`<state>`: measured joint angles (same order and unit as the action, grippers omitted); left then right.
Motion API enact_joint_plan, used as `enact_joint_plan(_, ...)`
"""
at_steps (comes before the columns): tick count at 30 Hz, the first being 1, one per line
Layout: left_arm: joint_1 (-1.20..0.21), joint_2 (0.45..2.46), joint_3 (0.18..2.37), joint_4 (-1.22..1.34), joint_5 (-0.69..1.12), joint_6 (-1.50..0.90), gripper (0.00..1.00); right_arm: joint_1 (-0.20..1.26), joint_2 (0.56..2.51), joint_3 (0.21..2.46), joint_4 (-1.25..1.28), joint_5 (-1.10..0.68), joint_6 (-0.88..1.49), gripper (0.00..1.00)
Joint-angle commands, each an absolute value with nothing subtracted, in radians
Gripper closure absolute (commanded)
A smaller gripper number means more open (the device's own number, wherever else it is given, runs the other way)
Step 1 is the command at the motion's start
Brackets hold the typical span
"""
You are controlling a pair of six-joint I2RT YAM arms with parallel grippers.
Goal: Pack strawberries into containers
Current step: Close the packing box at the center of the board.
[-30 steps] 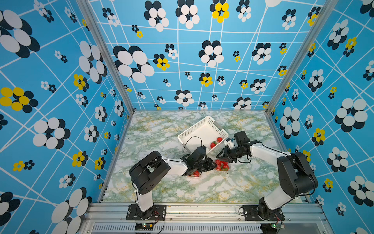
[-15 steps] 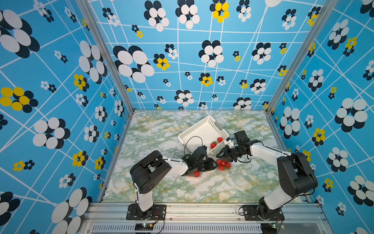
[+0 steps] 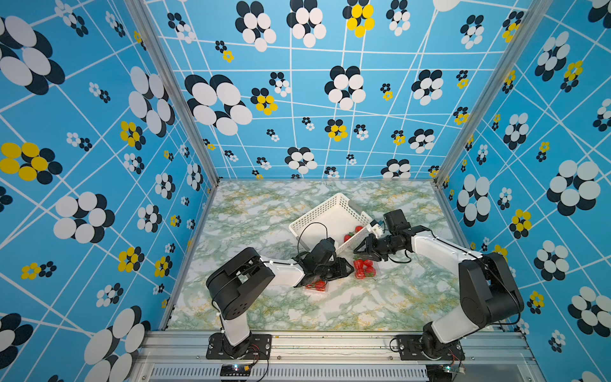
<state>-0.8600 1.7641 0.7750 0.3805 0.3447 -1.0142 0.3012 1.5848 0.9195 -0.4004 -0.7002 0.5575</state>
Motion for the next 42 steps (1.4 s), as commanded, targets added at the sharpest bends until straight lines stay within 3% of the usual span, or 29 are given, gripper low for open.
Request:
enact_joint_plan(1, -0.871, 1.705, 0.765, 0.304, 0.31, -1.026, 0.47, 0.311, 1.563, 0.879, -0.381, -0.69, 0.567, 0.65)
enact_joint_plan(9, -0.878, 1.606, 0.751, 0.218, 0.227, -1.014, 0.44, 0.311, 1.538, 0.791, -0.318, -0.698, 0.594, 0.66)
enact_joint_plan(42, -0.95, 1.703, 0.805, 0.267, 0.221, -1.029, 0.38, 0.311, 1.537, 0.747, -0.283, -0.725, 0.585, 0.67)
